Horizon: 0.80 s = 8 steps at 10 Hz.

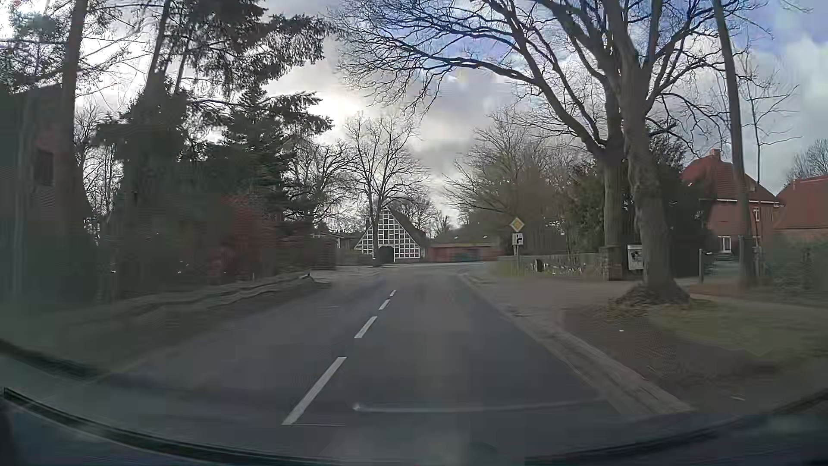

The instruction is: Follow the waypoints while adhering to traffic rules and regulations

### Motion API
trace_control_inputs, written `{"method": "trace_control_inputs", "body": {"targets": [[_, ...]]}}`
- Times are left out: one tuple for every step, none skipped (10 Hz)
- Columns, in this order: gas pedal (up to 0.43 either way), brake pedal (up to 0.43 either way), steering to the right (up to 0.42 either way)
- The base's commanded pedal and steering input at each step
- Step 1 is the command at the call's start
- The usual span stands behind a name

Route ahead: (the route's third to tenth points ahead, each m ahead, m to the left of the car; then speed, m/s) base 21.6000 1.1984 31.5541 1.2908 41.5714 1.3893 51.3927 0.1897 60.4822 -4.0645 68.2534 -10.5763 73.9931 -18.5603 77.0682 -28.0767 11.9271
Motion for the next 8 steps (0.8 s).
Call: {"method": "trace_control_inputs", "body": {"targets": [[0.098,0.000,-0.008],[0.087,0.000,-0.007],[0.059,0.000,-0.006],[0.059,0.000,-0.005],[0.059,0.000,-0.005],[0.067,0.000,-0.004],[0.067,0.000,-0.004],[0.067,0.000,-0.004]]}}
